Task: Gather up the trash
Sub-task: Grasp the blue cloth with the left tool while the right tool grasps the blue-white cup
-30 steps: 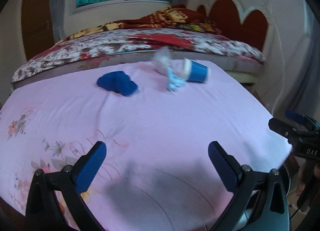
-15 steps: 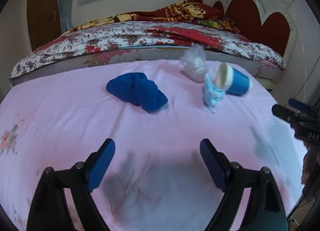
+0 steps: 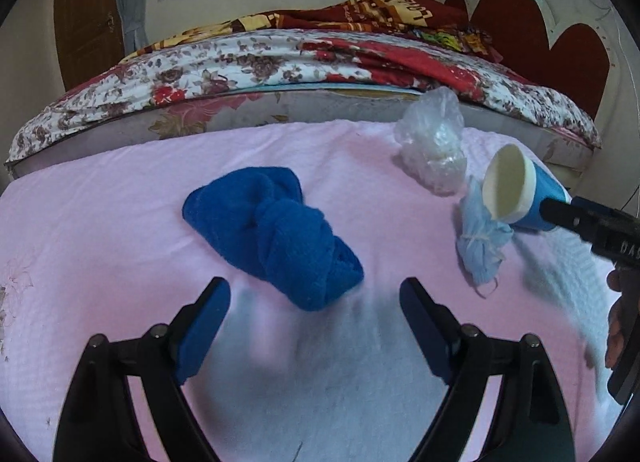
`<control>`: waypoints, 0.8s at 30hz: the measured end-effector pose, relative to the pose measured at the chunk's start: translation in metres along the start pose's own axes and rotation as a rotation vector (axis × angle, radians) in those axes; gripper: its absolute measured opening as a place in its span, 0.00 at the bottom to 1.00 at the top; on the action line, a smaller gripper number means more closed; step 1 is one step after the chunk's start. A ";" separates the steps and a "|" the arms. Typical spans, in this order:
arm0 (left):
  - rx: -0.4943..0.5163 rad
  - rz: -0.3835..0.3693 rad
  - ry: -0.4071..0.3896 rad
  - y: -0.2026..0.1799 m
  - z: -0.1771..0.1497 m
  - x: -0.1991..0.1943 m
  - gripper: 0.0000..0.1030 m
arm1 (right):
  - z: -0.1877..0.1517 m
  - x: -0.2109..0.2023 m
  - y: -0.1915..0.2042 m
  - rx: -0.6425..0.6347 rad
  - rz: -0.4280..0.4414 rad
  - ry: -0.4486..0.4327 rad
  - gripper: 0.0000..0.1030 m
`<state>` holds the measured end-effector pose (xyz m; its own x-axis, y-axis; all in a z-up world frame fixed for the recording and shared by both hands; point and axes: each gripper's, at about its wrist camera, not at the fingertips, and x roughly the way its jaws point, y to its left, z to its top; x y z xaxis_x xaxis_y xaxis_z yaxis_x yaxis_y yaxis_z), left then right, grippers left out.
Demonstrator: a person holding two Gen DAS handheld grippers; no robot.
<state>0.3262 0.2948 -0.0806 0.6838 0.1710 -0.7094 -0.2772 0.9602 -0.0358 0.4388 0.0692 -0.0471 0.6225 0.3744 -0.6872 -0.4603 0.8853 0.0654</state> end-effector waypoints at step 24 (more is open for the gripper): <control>-0.026 0.059 0.061 0.021 0.027 0.036 0.35 | 0.009 0.024 0.011 0.117 -0.177 0.058 0.89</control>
<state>0.3629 0.3273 -0.0880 0.6236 0.2122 -0.7524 -0.3339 0.9426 -0.0109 0.4540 0.0903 -0.0564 0.6477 0.1971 -0.7359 -0.2689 0.9629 0.0212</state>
